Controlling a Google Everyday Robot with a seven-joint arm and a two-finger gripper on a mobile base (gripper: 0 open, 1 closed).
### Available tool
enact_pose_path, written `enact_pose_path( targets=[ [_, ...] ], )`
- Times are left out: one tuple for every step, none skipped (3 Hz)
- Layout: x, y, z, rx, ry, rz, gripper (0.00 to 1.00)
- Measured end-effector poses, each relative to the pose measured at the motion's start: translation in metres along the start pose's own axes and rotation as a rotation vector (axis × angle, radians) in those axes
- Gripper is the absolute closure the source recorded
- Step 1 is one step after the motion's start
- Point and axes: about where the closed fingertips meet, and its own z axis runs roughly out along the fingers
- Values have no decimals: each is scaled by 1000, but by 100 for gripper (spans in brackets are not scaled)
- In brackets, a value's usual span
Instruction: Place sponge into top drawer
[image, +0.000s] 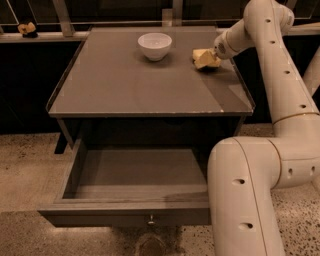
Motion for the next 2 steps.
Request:
enact_pose_path(
  targets=[
    [7, -16, -37, 36, 1, -12, 100],
    [9, -37, -116, 121, -10, -37, 100]
  ],
)
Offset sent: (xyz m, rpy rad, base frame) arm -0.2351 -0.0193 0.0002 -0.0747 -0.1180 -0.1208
